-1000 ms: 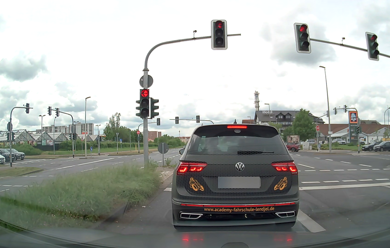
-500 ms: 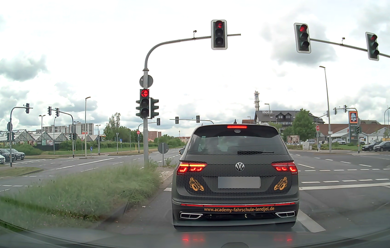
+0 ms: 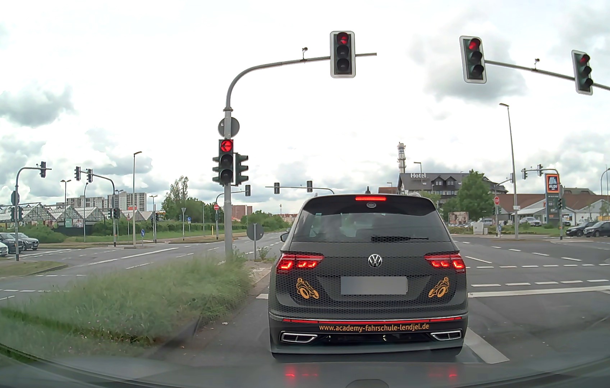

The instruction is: Follow the waypoints while adhering to traffic rules and regulations

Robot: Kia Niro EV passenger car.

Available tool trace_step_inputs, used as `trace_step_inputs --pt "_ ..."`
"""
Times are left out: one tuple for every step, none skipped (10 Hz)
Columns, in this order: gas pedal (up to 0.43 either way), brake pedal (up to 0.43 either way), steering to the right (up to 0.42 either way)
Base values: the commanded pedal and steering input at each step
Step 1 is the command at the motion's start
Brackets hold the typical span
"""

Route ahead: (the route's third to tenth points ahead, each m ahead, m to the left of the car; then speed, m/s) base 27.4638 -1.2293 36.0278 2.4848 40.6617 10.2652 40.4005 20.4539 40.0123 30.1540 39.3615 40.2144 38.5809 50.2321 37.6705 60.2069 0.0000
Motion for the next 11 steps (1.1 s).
trace_step_inputs --pt "0.0 0.256 0.005" --pt "0.0 0.256 0.005" --pt "0.0 0.262 0.005" --pt "0.0 0.256 0.005" --pt "0.0 0.262 0.005" --pt "0.0 0.256 0.005" --pt "0.0 0.262 0.005" --pt "0.0 0.256 0.005" --pt "0.0 0.256 0.005" --pt "0.0 0.262 0.005" --pt "0.0 0.256 0.005"
